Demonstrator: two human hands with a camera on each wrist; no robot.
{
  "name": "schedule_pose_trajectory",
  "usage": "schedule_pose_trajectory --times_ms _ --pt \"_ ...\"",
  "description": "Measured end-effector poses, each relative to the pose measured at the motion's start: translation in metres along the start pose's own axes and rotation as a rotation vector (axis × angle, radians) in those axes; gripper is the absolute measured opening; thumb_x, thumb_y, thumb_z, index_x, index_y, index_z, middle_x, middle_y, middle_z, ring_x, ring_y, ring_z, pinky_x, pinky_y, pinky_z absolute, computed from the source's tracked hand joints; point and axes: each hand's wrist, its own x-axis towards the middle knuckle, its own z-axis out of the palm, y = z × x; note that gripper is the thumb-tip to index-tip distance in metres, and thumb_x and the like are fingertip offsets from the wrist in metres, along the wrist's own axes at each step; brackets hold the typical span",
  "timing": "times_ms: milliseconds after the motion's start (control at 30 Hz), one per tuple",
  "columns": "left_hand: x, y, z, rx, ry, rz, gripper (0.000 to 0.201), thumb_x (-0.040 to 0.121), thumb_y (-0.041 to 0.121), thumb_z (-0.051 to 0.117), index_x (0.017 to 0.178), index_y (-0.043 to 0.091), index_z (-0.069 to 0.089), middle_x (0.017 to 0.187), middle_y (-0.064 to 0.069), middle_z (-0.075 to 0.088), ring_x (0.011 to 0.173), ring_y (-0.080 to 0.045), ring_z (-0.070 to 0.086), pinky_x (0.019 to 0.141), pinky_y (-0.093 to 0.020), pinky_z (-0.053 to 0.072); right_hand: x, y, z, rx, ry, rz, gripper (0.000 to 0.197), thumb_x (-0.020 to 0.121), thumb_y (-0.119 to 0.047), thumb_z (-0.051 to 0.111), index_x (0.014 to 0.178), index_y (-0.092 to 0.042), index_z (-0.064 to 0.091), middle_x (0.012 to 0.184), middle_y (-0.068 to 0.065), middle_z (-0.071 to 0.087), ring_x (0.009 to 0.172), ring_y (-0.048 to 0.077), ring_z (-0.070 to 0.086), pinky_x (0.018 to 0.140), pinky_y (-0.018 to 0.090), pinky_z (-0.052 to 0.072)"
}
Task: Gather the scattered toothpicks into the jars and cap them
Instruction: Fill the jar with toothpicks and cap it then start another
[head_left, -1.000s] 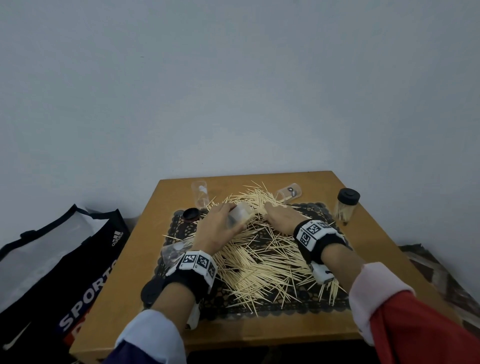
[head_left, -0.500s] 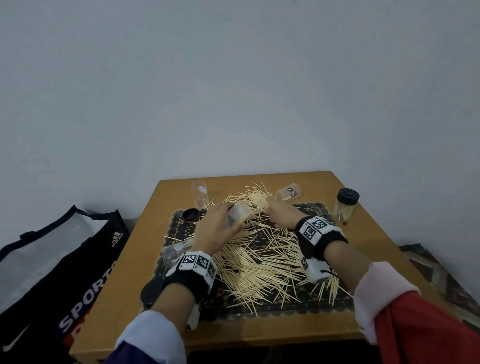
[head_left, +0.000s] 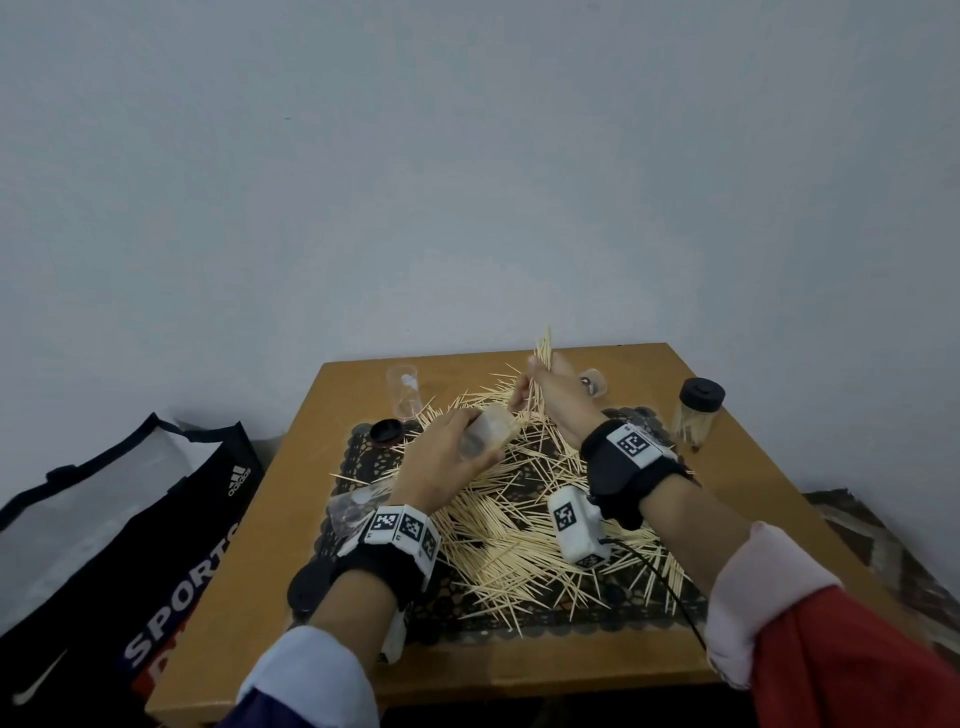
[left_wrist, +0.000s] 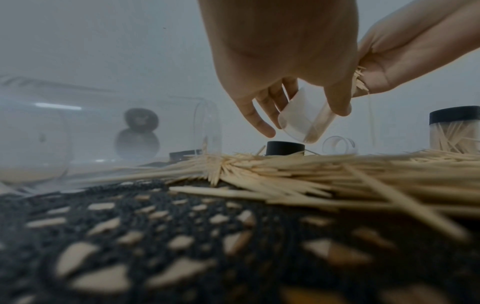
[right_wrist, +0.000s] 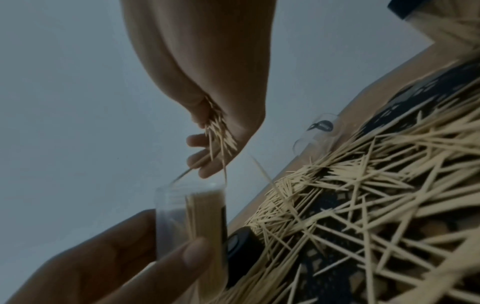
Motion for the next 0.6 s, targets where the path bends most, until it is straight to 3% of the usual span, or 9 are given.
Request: schedule_pose_trajectory --times_ms 100,267,433,600 --pt "0.0 0.0 0.0 -0.013 -0.004 -0.002 0.066 0.087 0.056 0.062 0.134 0.012 0.049 0.126 -0.001 0.059 0.108 -0.014 0.054 0.087 -0.028 0.045 -0.001 -0.001 0.005 0.052 0.051 -0.026 0.018 0.106 -0.019 0.033 0.114 -0.005 0.042 0.079 0.01 0.059 0.068 0.023 0.062 0.075 0.038 0.056" --pt "0.0 -0.002 0.001 0.004 -0.022 -0.002 0.066 0.086 0.058 0.062 0.132 0.013 0.051 0.123 -0.001 0.06 0.105 -0.015 0.055 0.088 -0.034 0.049 0.0 -0.002 0.008 0.041 0.117 -0.091 0.015 0.106 -0.02 0.033 0.102 -0.009 0.043 0.074 0.006 0.059 0.067 0.023 0.061 0.073 0.037 0.054" --pt "0.001 0.0 0.001 -0.004 -0.017 -0.004 0.067 0.085 0.058 0.063 0.132 0.013 0.051 0.122 0.0 0.061 0.104 -0.015 0.056 0.087 -0.035 0.05 -0.003 0.001 0.012 0.025 0.087 -0.106 0.015 0.105 -0.02 0.034 0.109 -0.007 0.042 0.075 0.006 0.059 0.064 0.018 0.062 0.065 0.027 0.055" --pt "0.001 0.003 -0.001 -0.024 -0.017 -0.012 0.066 0.085 0.059 0.062 0.131 0.012 0.052 0.119 -0.001 0.062 0.1 -0.015 0.057 0.084 -0.033 0.049 -0.006 0.006 0.02 0.067 0.075 -0.115 0.012 0.105 -0.02 0.035 0.103 -0.011 0.043 0.076 0.008 0.06 0.068 0.022 0.063 0.07 0.032 0.054"
